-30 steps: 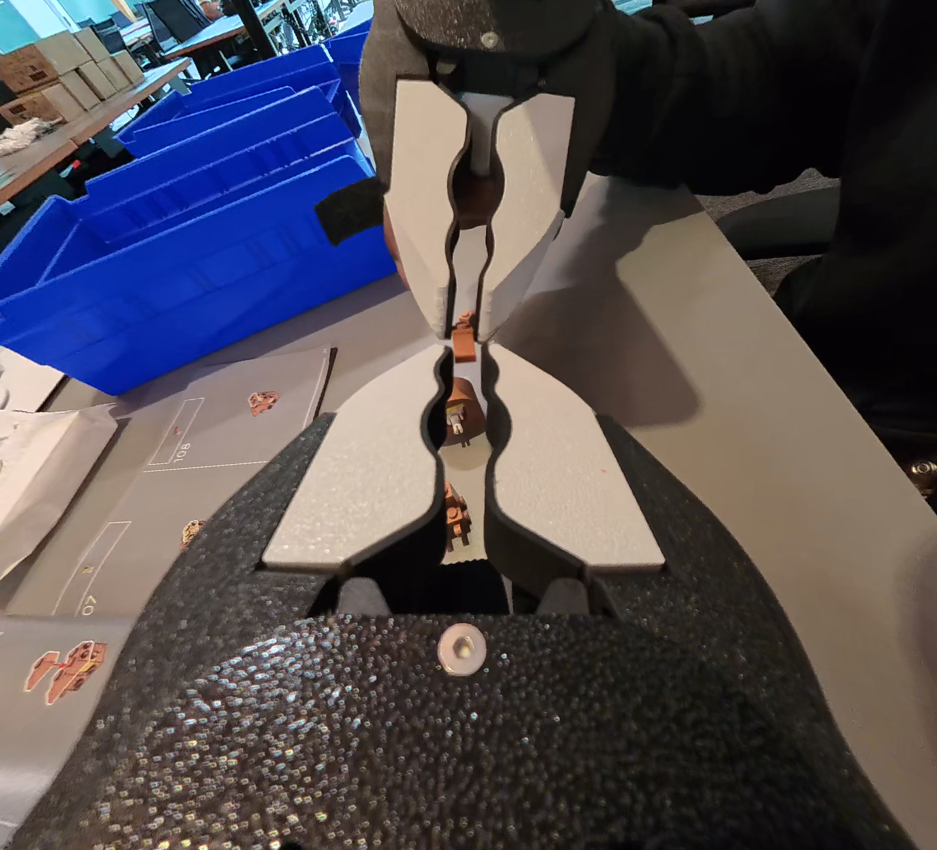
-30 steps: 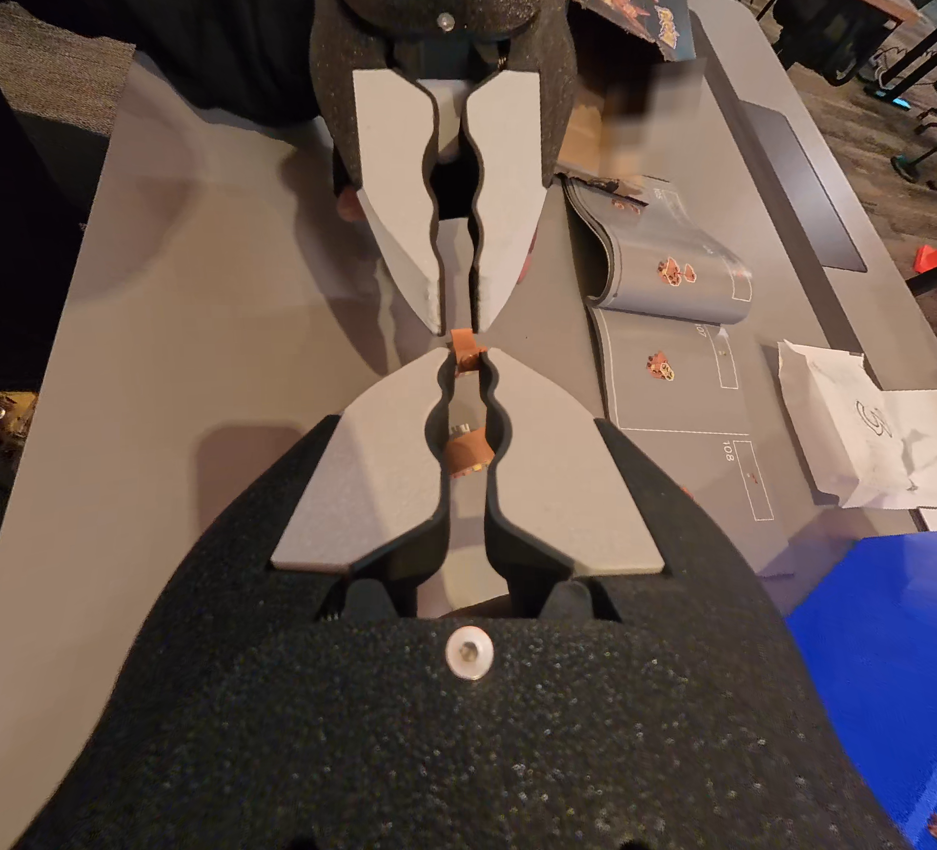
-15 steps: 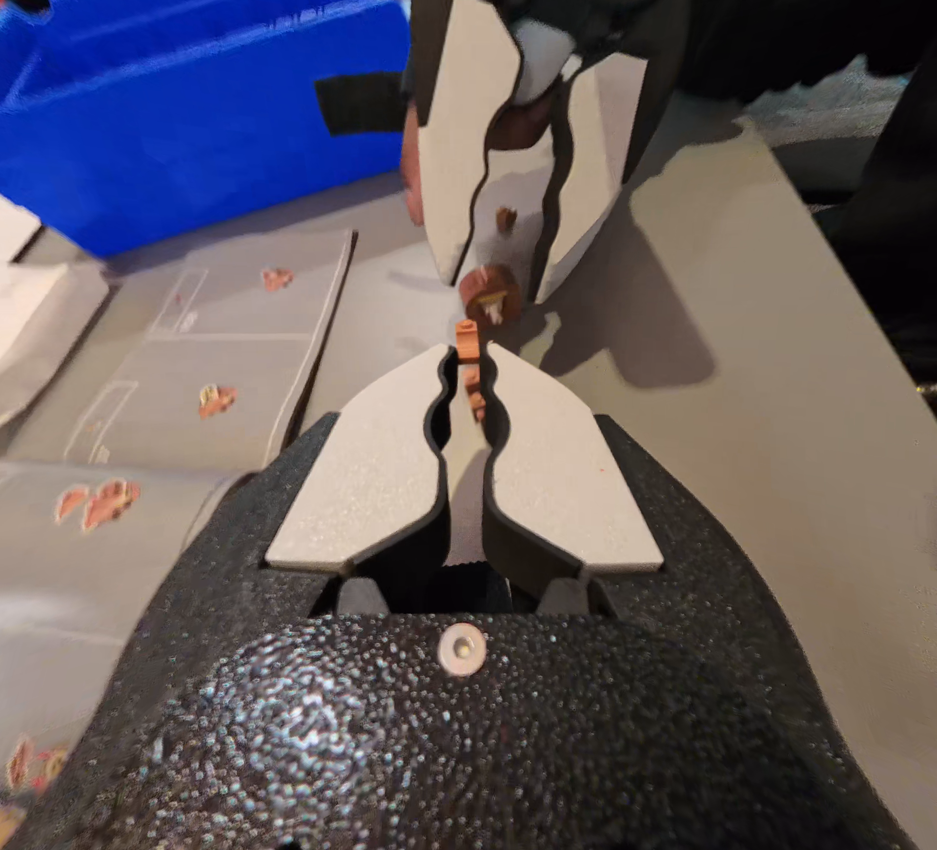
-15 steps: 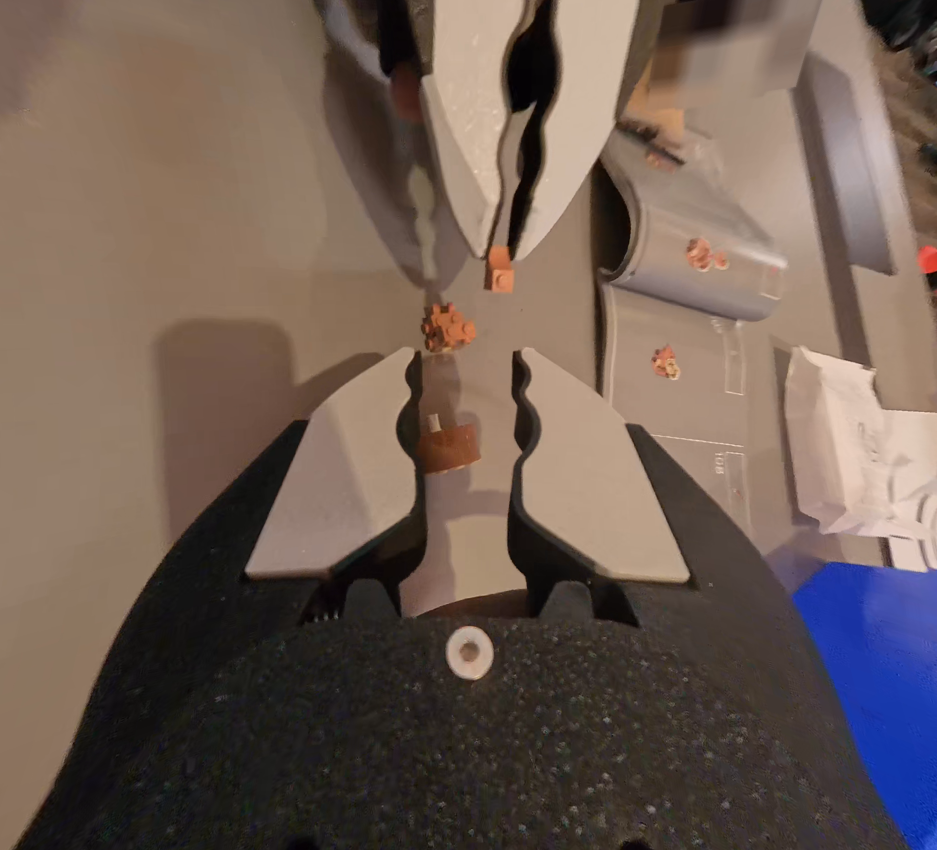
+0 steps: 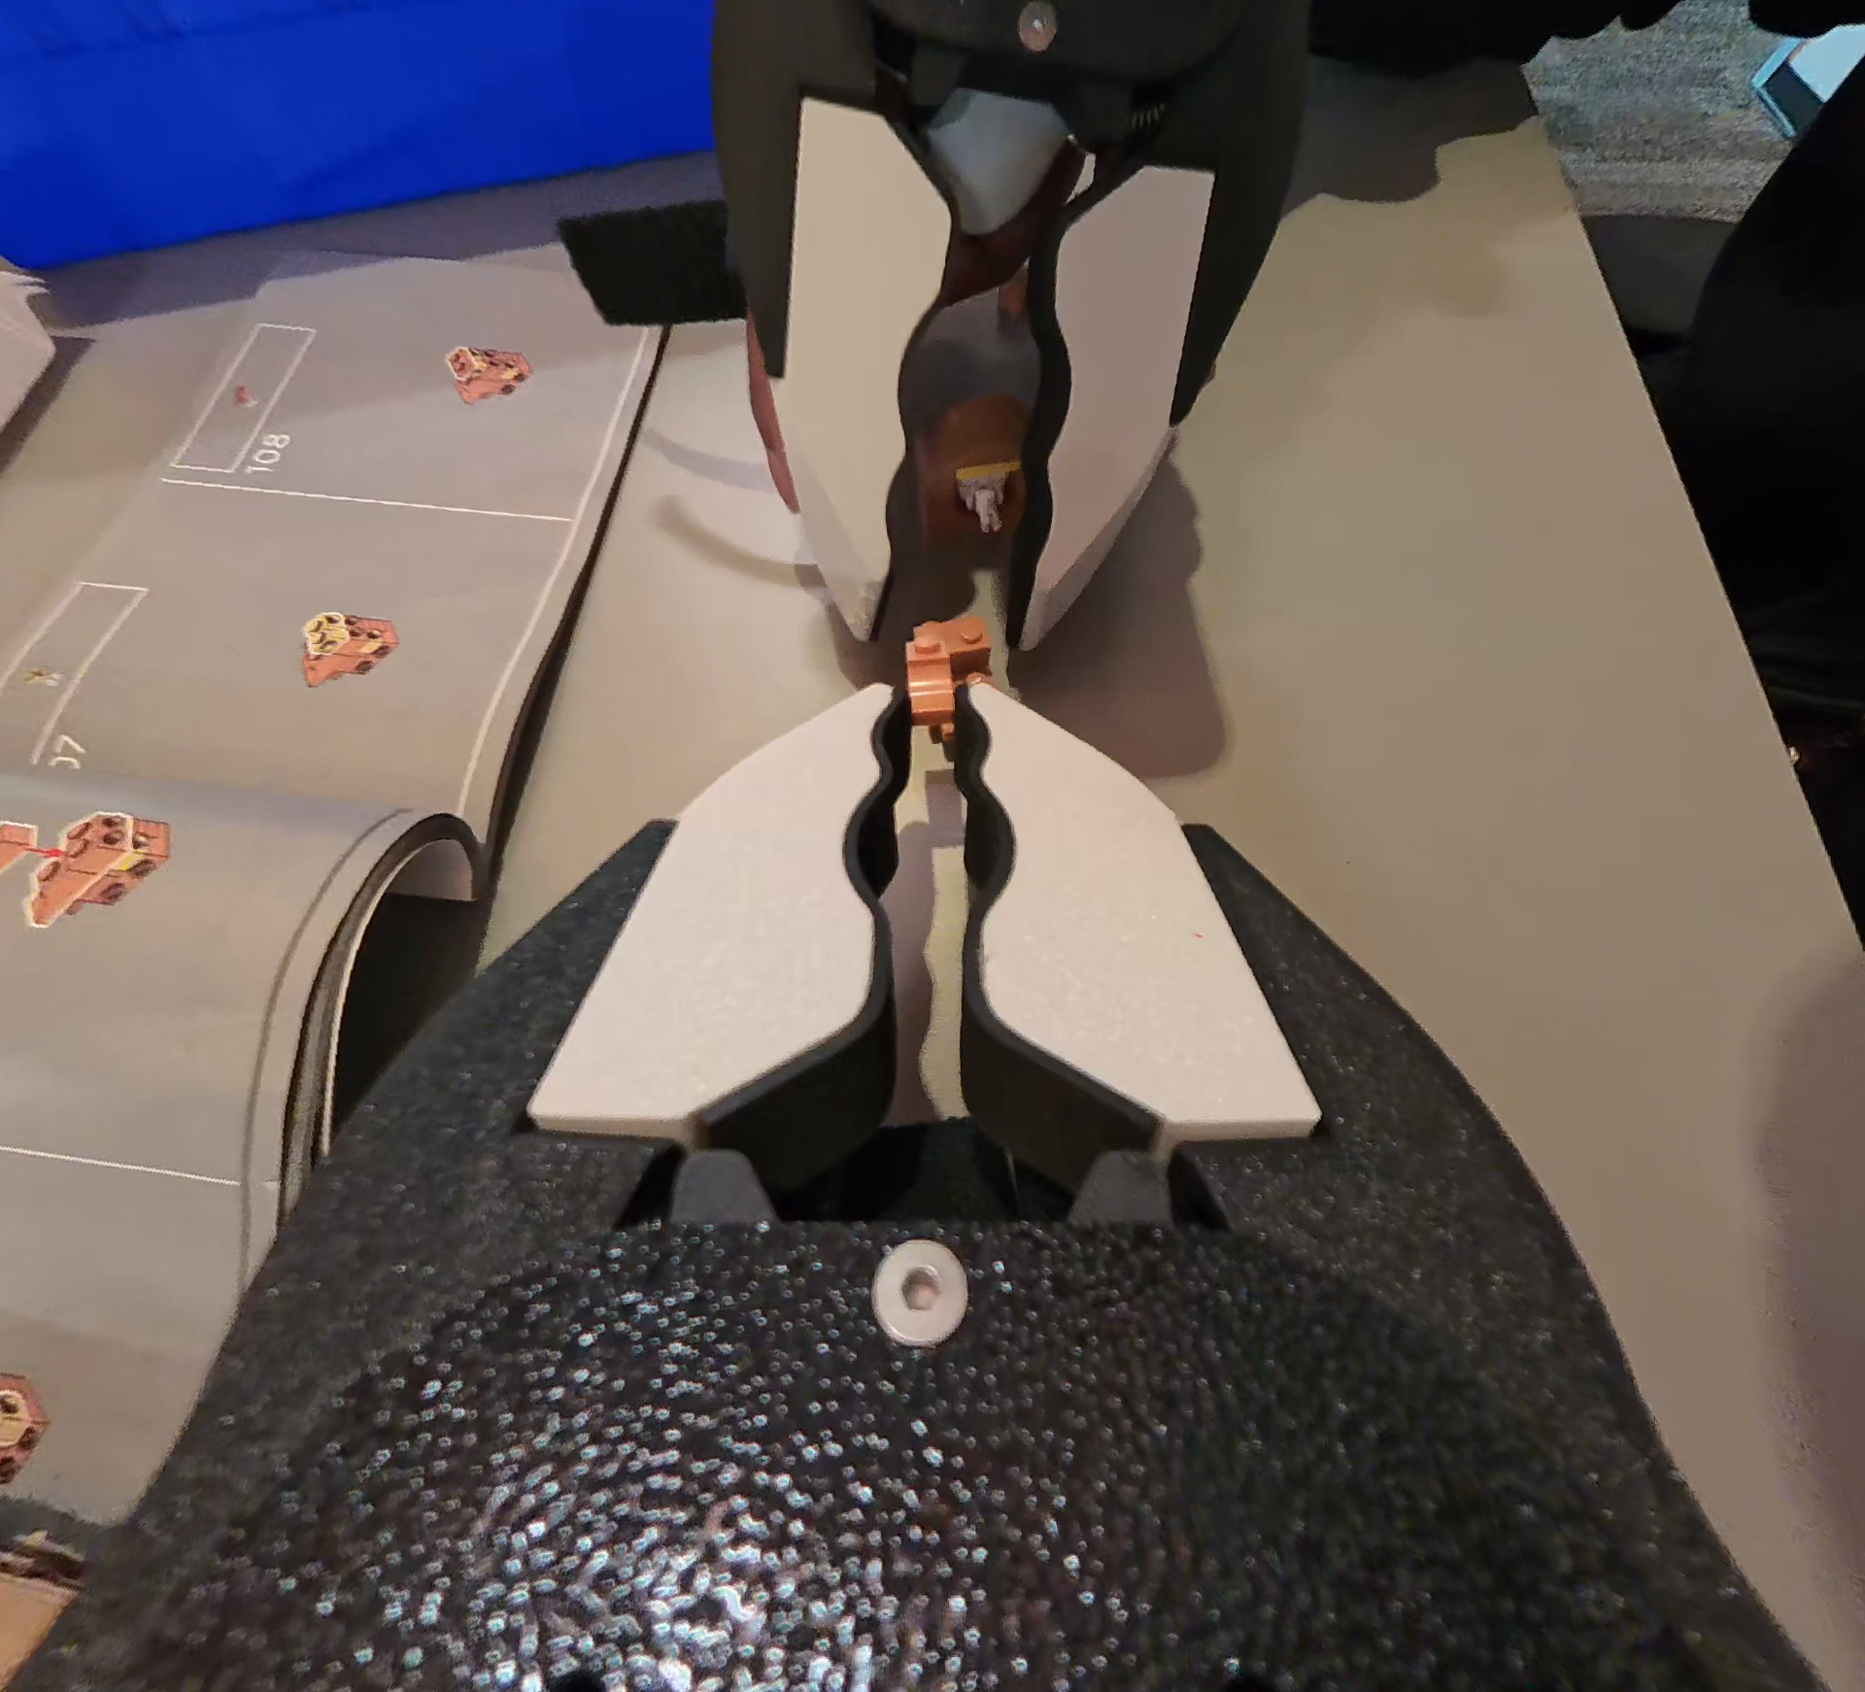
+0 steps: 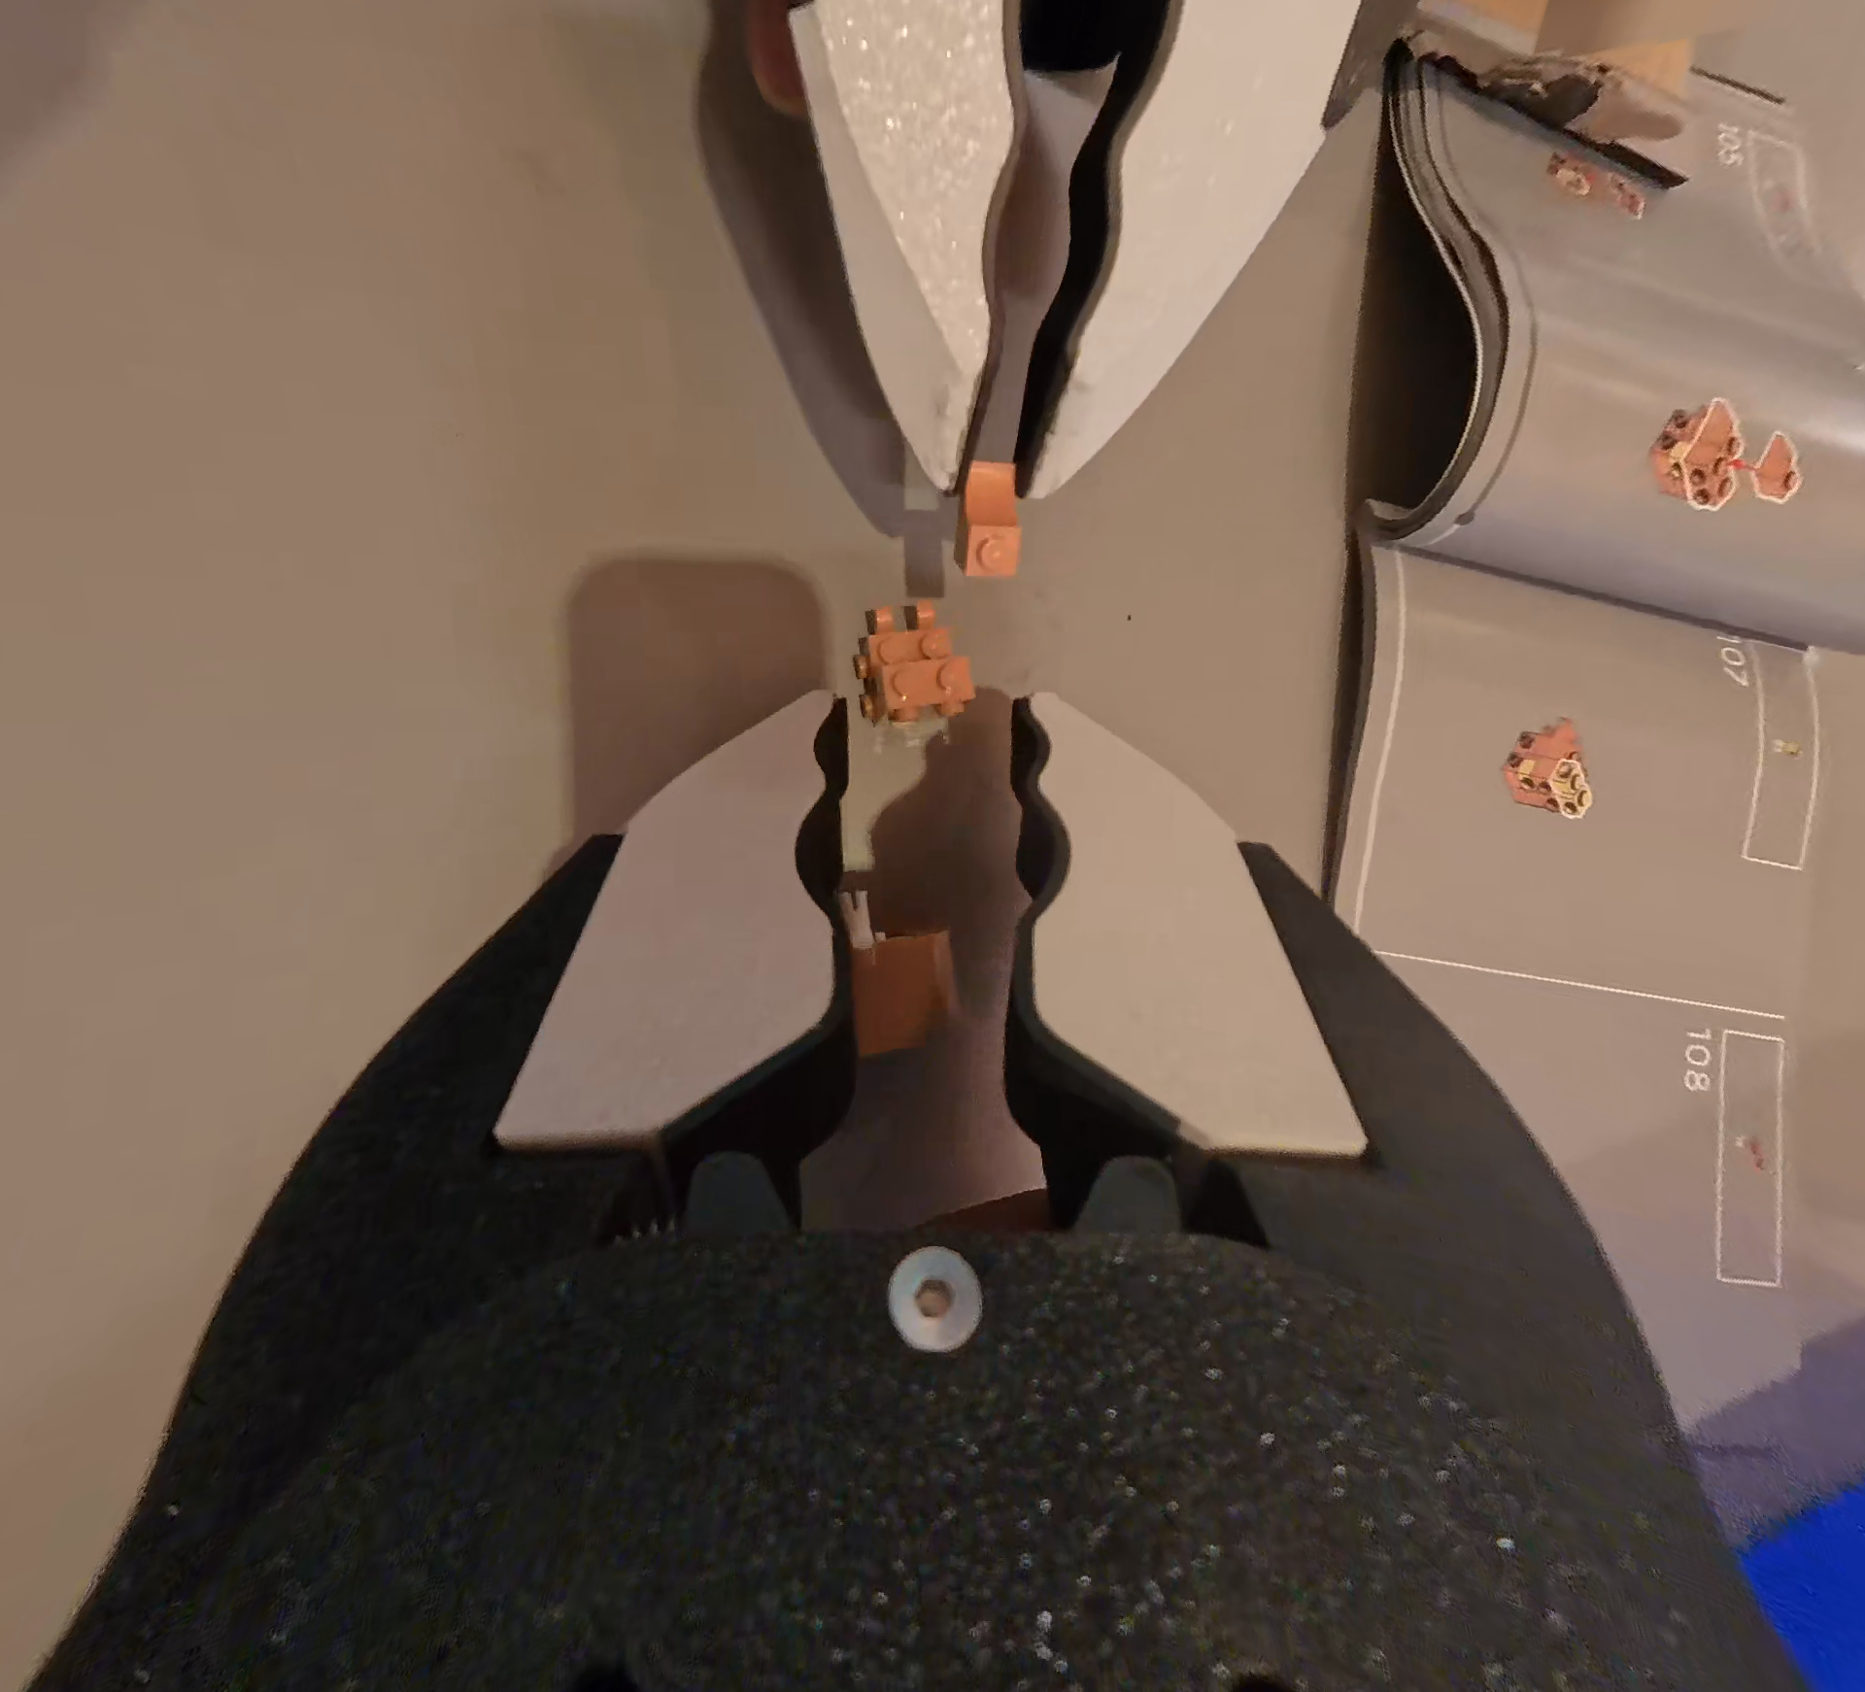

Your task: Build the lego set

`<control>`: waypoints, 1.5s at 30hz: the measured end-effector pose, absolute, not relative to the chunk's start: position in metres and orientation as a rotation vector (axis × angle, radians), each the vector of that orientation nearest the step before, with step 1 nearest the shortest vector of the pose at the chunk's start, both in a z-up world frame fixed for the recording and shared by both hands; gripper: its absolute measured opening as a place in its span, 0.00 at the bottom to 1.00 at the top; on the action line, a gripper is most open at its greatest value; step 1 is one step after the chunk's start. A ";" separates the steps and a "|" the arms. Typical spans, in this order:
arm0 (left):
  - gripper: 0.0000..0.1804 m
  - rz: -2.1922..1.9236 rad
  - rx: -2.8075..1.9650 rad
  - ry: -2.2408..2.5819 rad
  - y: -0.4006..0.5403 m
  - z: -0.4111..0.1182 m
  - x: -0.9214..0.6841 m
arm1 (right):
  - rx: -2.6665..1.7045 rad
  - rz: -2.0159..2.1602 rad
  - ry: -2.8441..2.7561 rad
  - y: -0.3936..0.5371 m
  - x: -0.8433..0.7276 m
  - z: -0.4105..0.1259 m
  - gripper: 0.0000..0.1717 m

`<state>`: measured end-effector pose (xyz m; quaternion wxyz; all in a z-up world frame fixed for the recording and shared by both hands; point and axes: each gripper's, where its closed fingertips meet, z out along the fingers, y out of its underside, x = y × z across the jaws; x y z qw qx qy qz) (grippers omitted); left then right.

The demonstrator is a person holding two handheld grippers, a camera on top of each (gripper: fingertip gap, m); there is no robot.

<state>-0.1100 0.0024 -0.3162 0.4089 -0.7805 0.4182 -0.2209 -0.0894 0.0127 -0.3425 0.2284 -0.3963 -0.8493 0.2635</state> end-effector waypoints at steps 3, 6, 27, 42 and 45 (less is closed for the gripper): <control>0.04 -0.560 -1.981 1.061 0.001 -0.319 -0.109 | -1.091 0.739 -2.340 0.012 -0.091 -0.345 0.17; 0.04 -0.559 -1.993 1.067 0.001 -0.322 -0.108 | -1.089 0.765 -2.333 0.010 -0.093 -0.345 0.17; 0.04 -0.753 -1.830 0.904 0.010 -0.293 -0.100 | -1.070 1.047 -2.053 0.008 -0.092 -0.307 0.10; 0.04 -0.673 -1.807 1.033 0.002 -0.298 -0.094 | -1.015 1.055 -2.028 -0.001 -0.092 -0.303 0.10; 0.04 -0.673 -1.800 1.049 0.001 -0.298 -0.094 | -1.002 1.071 -2.019 -0.002 -0.092 -0.302 0.10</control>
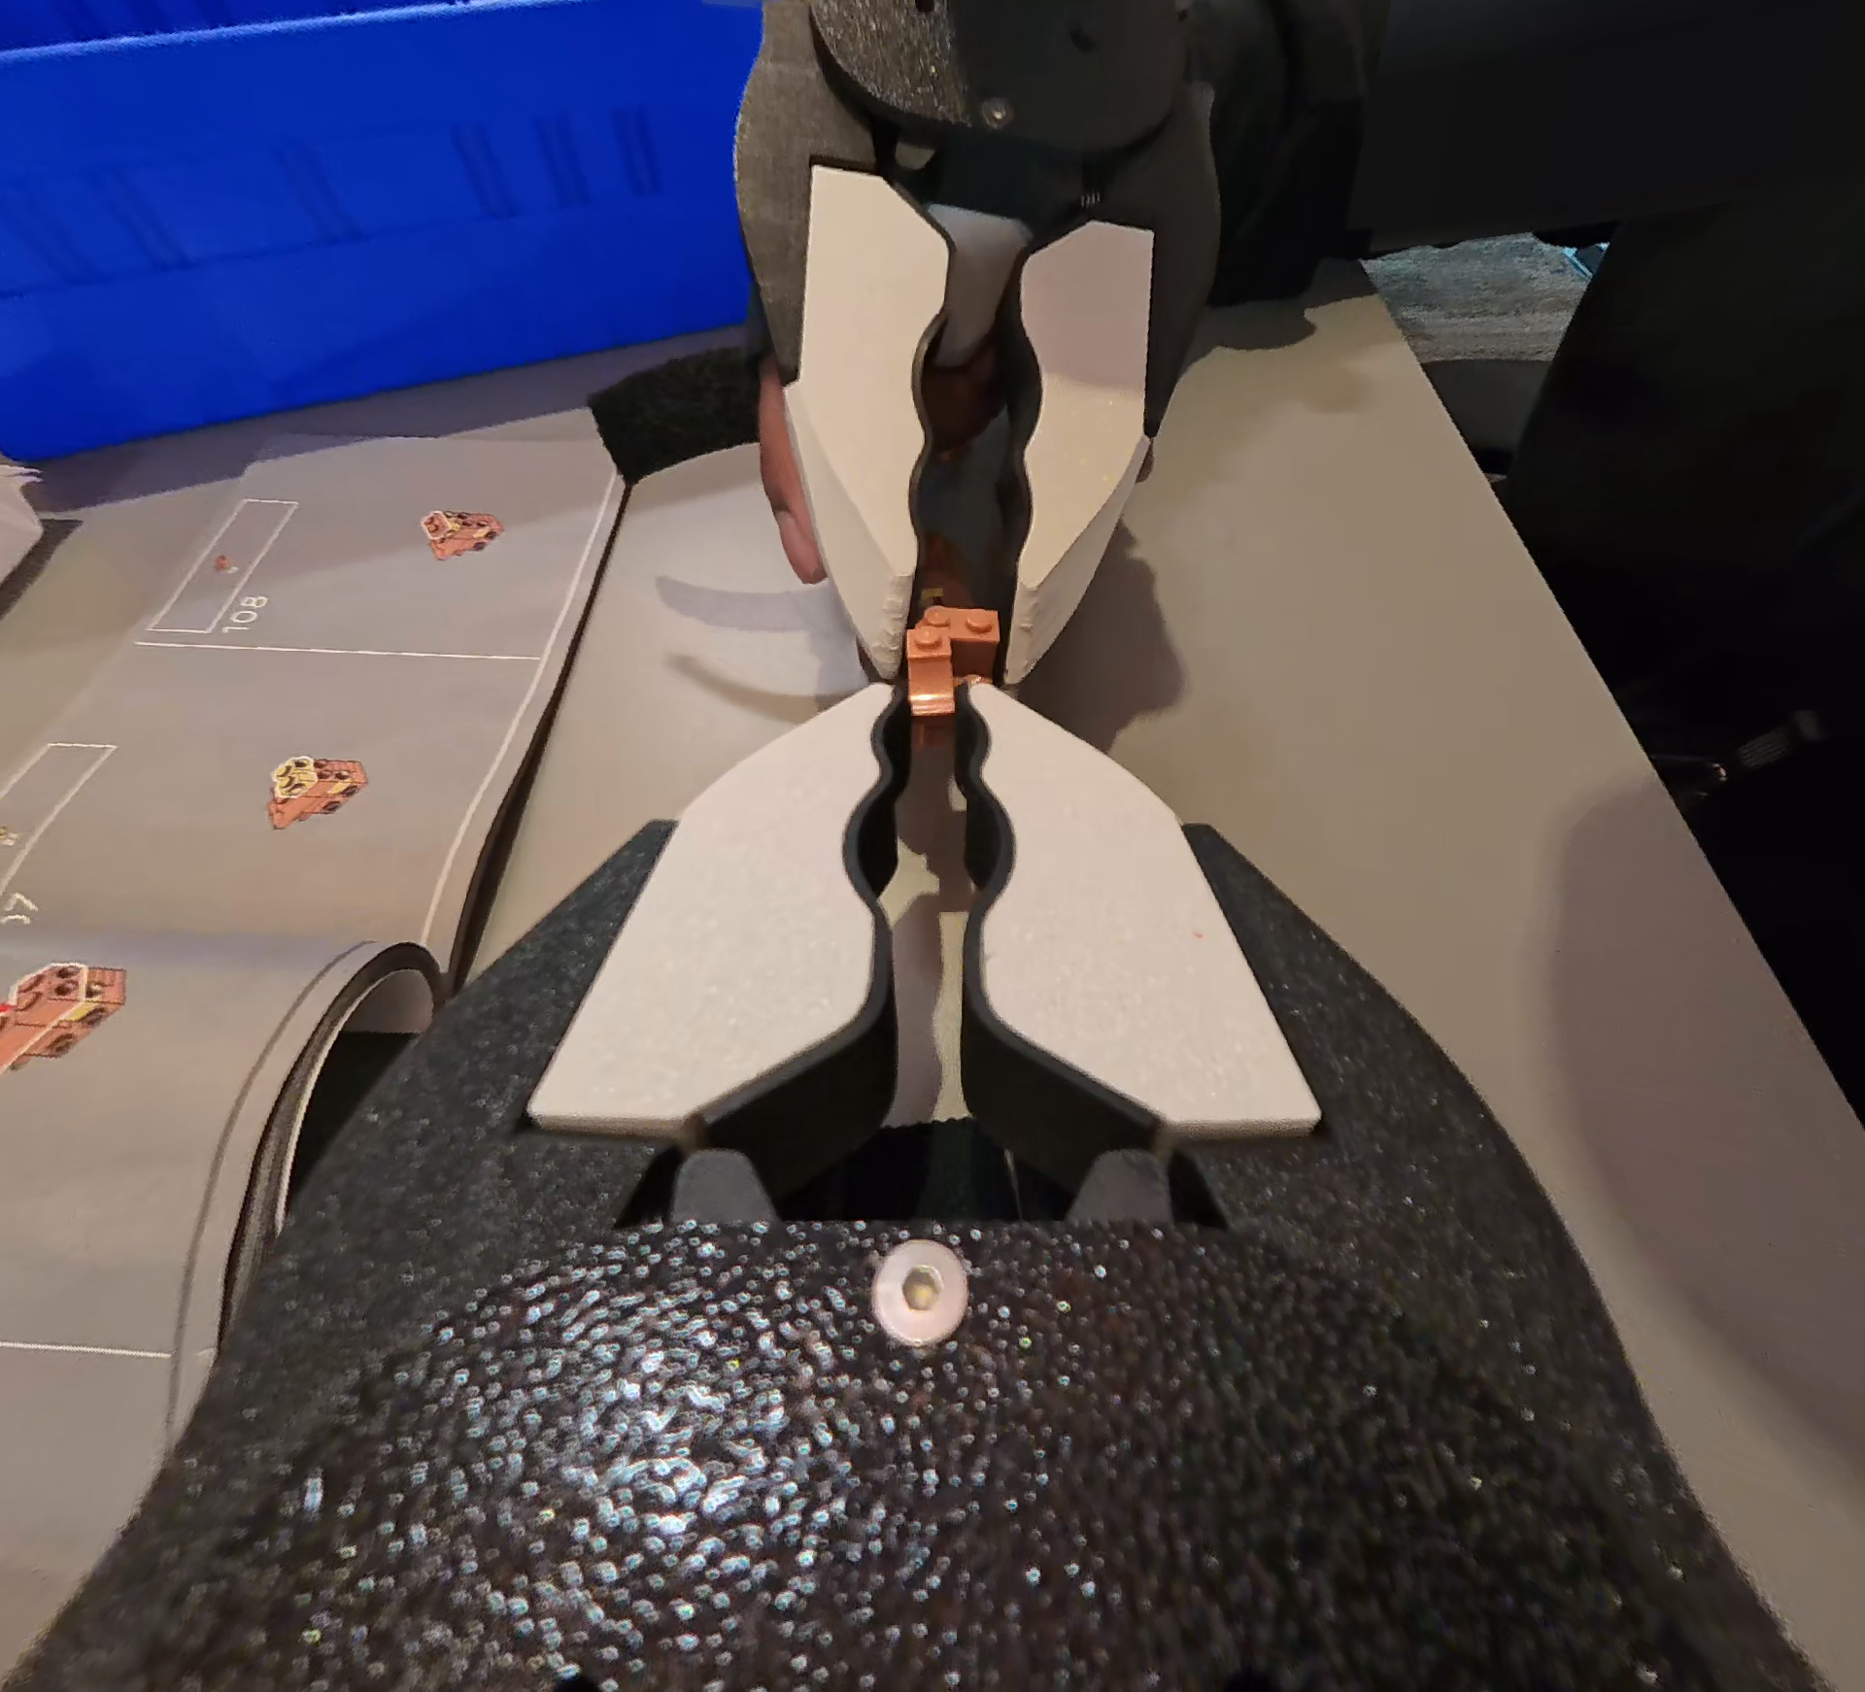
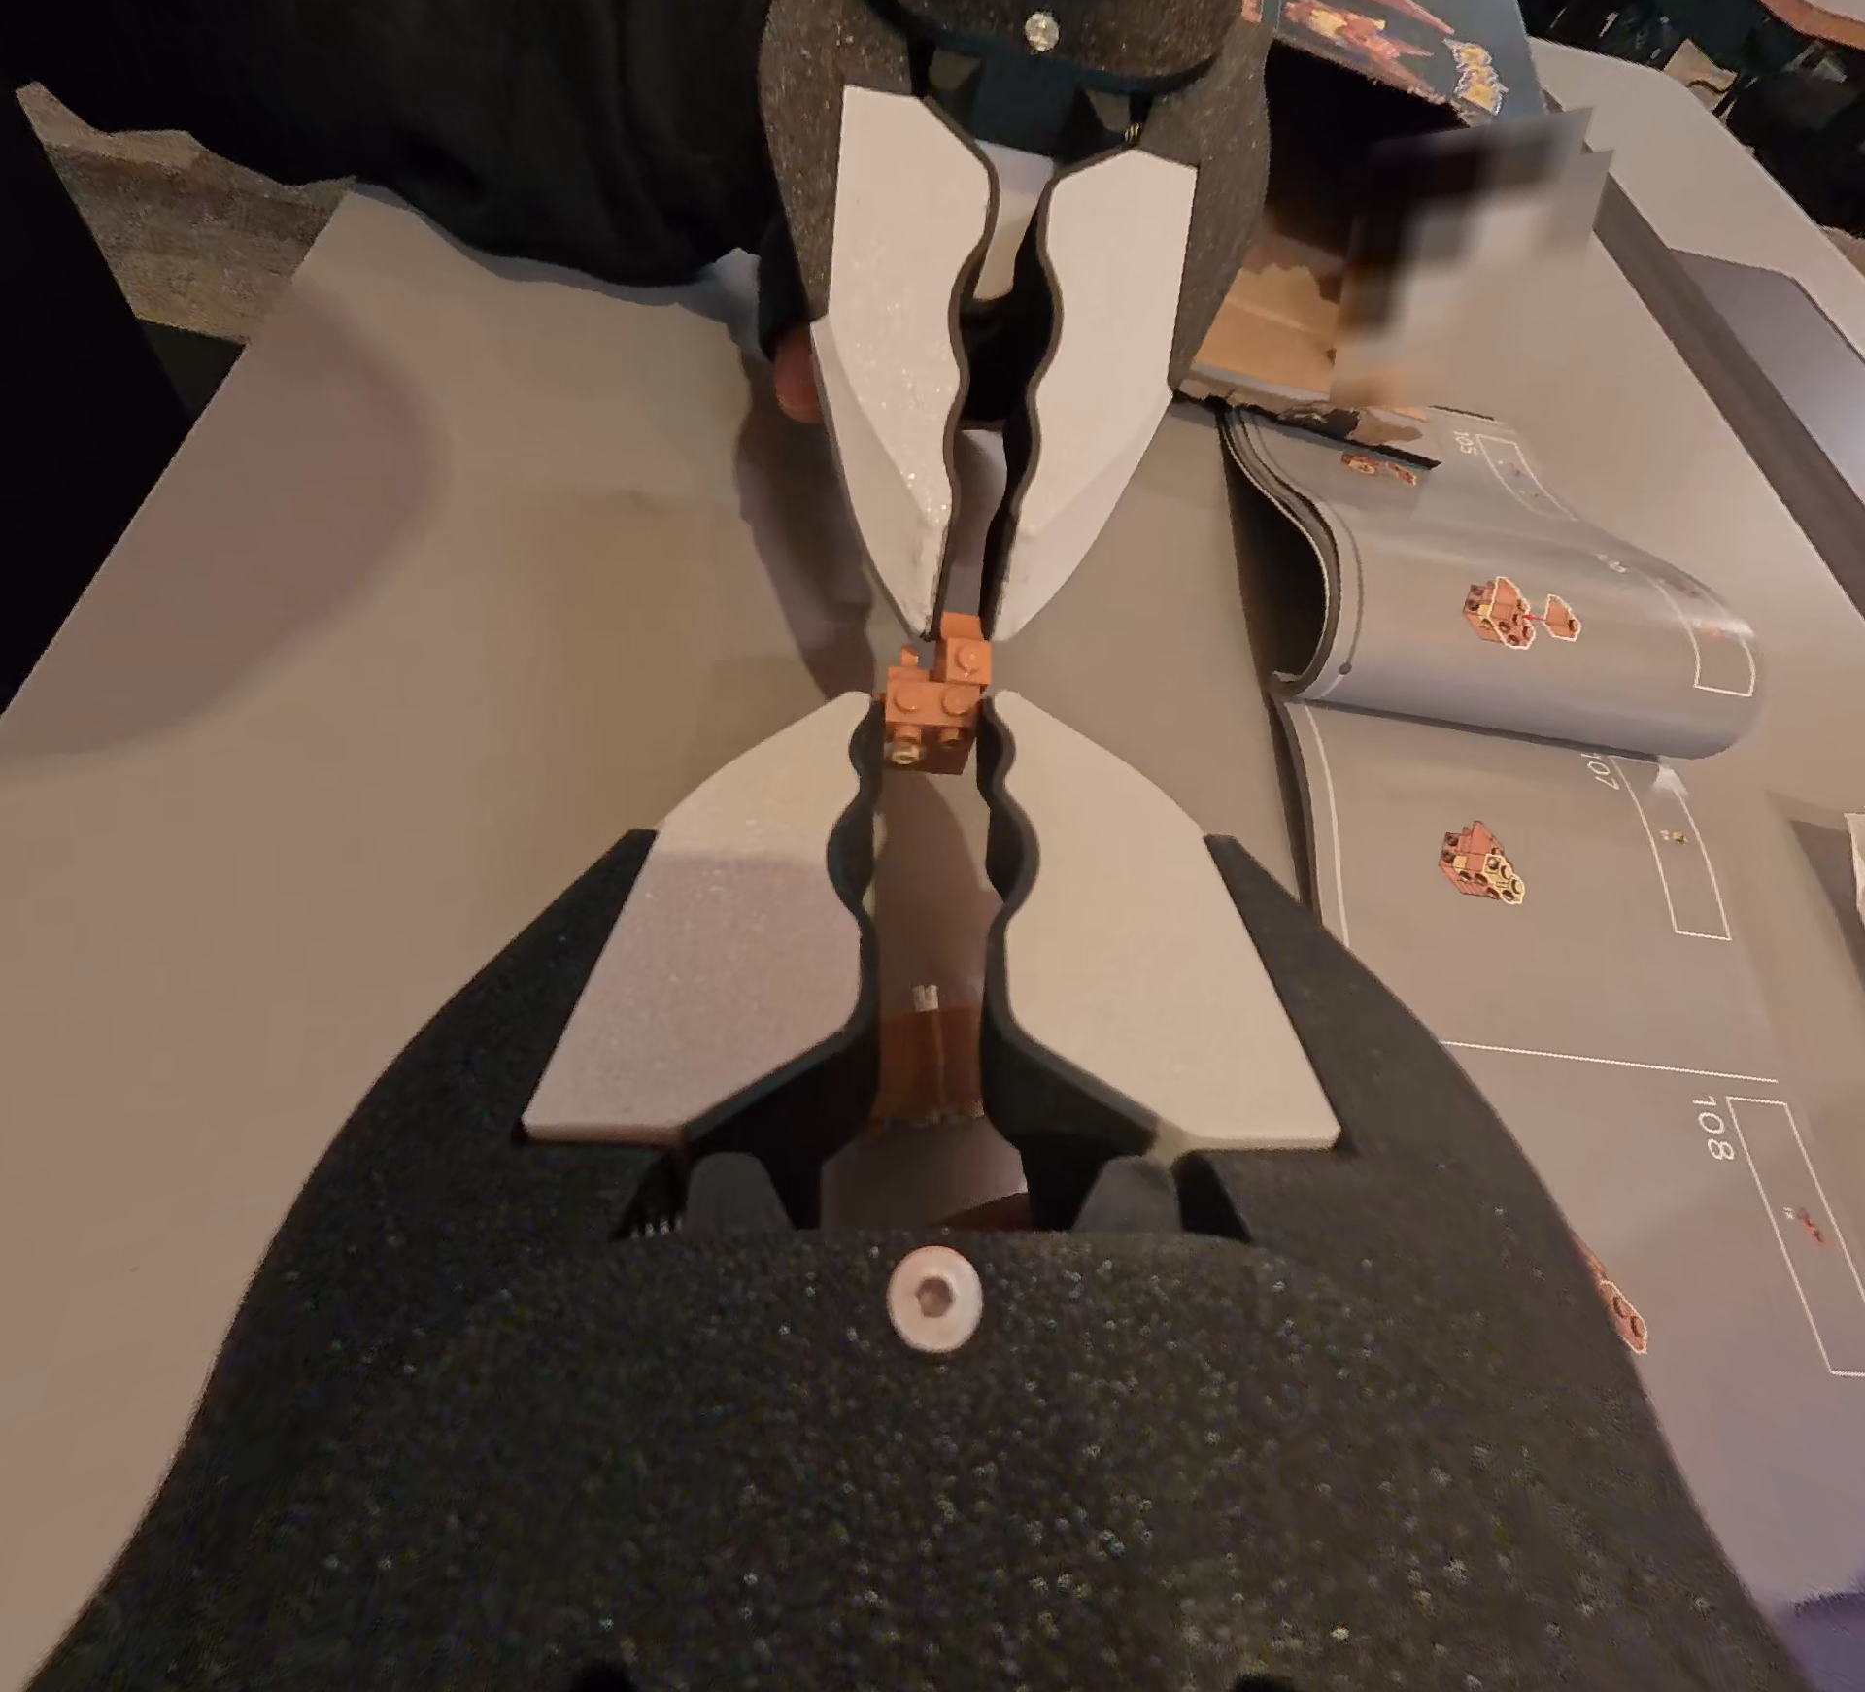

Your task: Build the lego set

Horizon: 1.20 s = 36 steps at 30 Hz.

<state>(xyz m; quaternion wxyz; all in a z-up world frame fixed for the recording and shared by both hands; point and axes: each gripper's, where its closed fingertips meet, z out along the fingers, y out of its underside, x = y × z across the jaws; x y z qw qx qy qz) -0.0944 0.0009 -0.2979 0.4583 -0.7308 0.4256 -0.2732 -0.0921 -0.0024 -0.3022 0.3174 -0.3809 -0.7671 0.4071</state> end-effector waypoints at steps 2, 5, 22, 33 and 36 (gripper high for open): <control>0.04 -0.674 -1.789 1.062 0.000 -0.297 -0.094 | -0.989 1.083 -2.013 -0.004 -0.092 -0.301 0.10; 0.04 -0.654 -1.771 1.086 -0.002 -0.297 -0.094 | -0.973 1.092 -2.002 -0.005 -0.092 -0.300 0.10; 0.04 -0.637 -1.745 1.139 -0.008 -0.294 -0.093 | -0.918 1.139 -1.965 -0.011 -0.091 -0.296 0.10; 0.04 -0.630 -1.758 1.164 -0.012 -0.294 -0.094 | -0.881 1.128 -1.950 -0.015 -0.092 -0.294 0.10; 0.04 -0.610 -1.761 1.175 -0.012 -0.295 -0.095 | -0.880 1.121 -1.947 -0.016 -0.093 -0.294 0.10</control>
